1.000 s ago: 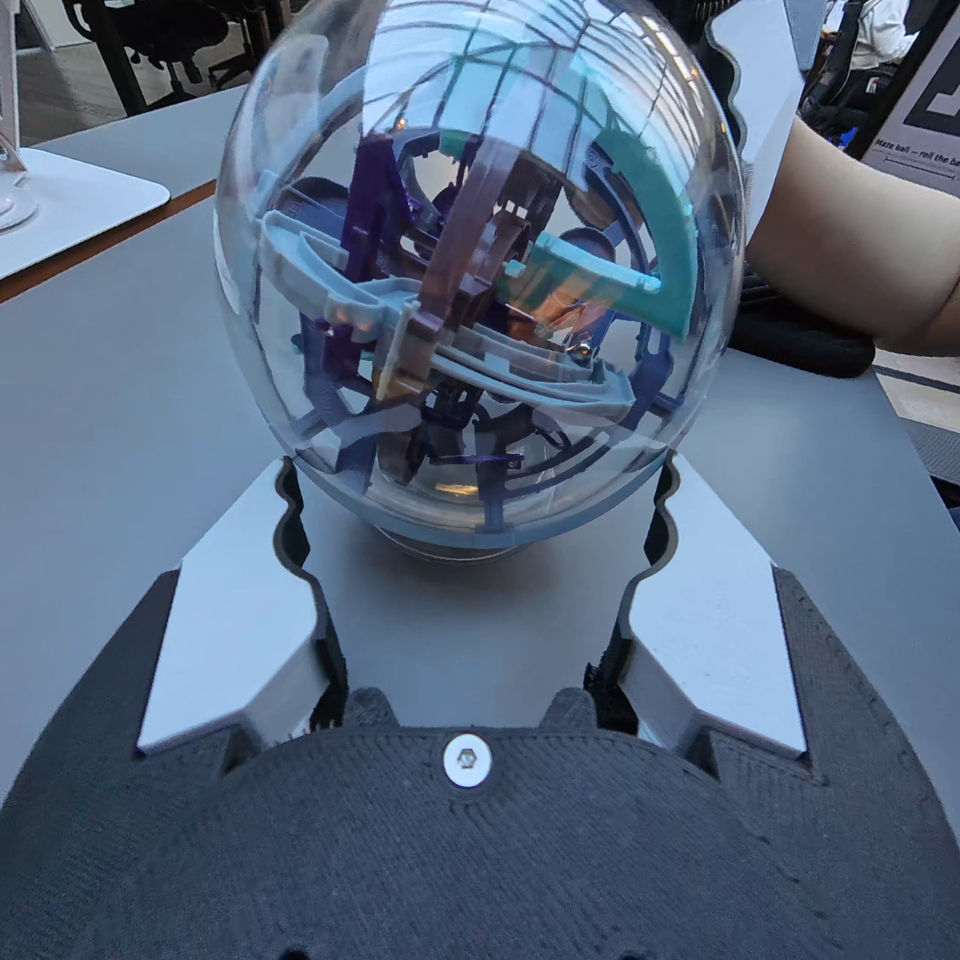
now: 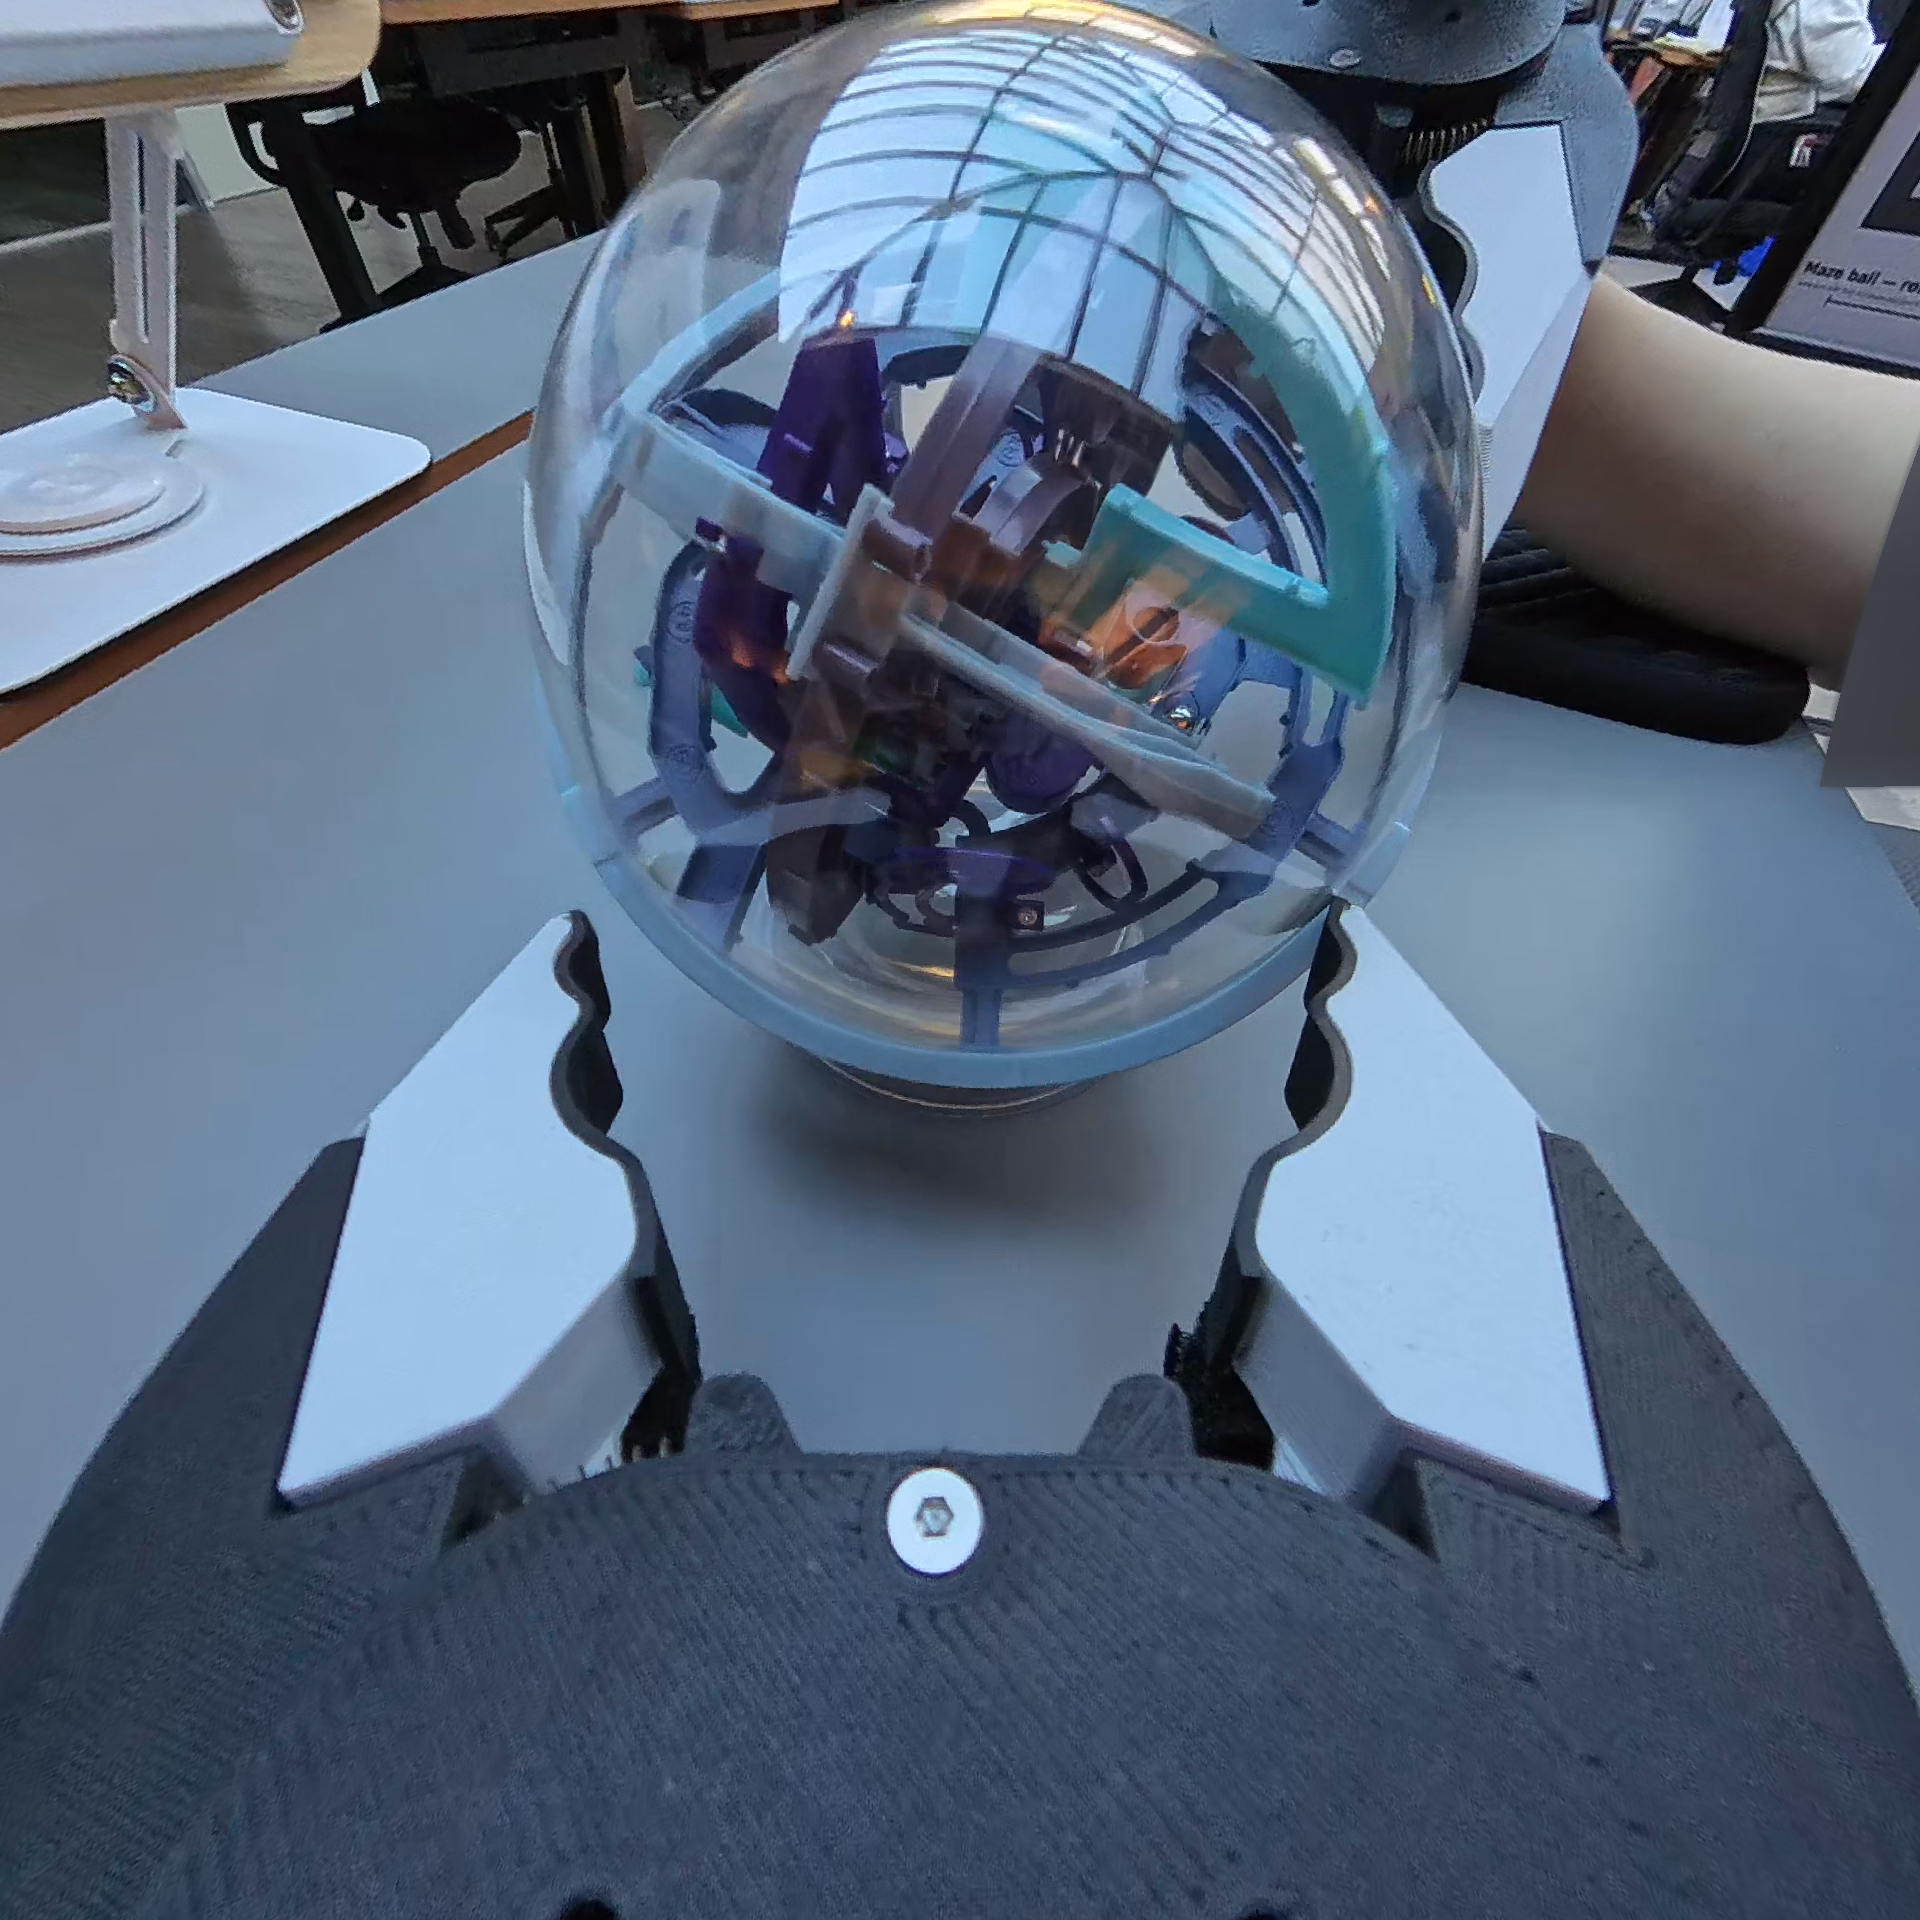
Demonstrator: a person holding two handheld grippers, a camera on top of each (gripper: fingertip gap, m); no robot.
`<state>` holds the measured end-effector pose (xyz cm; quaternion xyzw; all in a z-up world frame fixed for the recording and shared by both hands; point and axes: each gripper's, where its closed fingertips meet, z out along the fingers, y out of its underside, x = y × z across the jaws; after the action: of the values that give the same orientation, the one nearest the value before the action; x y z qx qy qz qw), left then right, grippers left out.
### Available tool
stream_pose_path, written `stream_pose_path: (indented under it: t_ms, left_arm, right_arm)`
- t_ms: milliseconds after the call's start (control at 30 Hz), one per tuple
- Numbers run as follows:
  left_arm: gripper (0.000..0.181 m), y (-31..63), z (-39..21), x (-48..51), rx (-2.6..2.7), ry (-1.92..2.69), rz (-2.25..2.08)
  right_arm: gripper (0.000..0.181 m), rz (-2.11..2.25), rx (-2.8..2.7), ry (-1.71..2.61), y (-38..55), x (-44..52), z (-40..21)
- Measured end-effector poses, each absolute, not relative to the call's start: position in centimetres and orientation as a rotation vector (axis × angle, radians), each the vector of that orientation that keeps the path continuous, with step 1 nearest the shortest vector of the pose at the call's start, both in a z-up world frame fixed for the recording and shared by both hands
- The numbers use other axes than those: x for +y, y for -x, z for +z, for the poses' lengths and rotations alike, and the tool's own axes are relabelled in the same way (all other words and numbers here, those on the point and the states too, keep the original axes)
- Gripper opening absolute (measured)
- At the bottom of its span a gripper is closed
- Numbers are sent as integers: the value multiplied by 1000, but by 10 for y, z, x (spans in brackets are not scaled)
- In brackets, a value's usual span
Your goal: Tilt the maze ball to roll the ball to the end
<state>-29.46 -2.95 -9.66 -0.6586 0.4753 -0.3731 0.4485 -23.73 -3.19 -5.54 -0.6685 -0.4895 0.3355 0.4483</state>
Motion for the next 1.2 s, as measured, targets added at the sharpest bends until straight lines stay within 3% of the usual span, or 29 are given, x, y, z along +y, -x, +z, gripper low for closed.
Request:
stream_pose_path:
  t_ms: [133,400,800,1033,1200]
  left_arm:
    - [130,299,-94,-30,1165,1622,-950]
    - [146,303,-82,-35,1102,1649,-823]
    - [156,279,-90,-40,1034,1703,-475]
    - [156,281,-99,-35,997,1720,-434]
    - [148,282,-100,-36,1014,1704,-460]
  right_arm:
    - [136,854,-1202,1645,236,-35,-54]
    - [148,797,-1300,1535,228,-38,-64]
    - [146,816,-1565,1369,235,-25,-91]
    - [148,932,-1578,1258,236,-18,-88]
    - [139,994,-1563,1193,235,-8,-87]
